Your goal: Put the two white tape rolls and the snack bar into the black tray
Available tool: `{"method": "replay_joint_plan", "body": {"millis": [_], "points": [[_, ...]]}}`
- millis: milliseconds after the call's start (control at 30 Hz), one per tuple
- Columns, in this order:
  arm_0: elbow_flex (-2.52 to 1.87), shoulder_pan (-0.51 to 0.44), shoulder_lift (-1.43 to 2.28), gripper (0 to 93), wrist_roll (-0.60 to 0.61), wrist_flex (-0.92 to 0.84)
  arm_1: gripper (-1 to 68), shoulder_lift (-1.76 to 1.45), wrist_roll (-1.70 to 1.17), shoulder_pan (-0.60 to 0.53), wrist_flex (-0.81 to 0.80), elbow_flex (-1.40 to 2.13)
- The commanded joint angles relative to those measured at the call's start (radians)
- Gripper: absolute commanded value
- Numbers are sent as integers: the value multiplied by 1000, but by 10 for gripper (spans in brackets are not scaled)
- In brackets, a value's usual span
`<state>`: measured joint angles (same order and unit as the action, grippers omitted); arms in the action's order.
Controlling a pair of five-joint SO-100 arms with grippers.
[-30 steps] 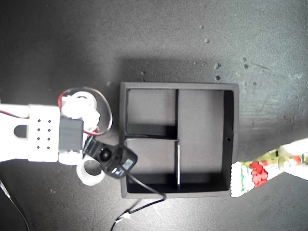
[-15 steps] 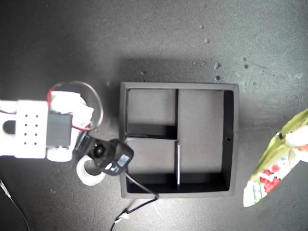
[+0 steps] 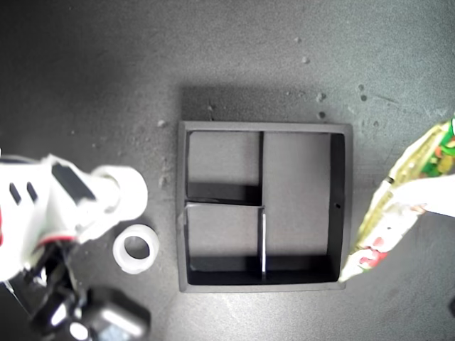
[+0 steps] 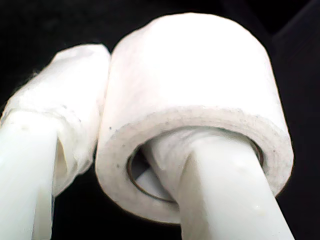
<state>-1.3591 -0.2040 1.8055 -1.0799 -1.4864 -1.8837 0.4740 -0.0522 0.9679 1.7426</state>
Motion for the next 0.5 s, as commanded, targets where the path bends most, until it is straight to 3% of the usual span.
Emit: {"method": "replay_joint_plan", "body": {"millis": [0,200,367,467], "points": [[239,-51,-143,0,29,-6,-6,163,-38,44,20,-202],[518,-118,-416,0,18,-75,-6,330,-48,44,9,-333],[732,-121,-649,2,20,-144,-6,373,-48,11,-8,-348],[1046,-117,-879,4,31,-272,-6,379,-40,-12,-6,-331]]}}
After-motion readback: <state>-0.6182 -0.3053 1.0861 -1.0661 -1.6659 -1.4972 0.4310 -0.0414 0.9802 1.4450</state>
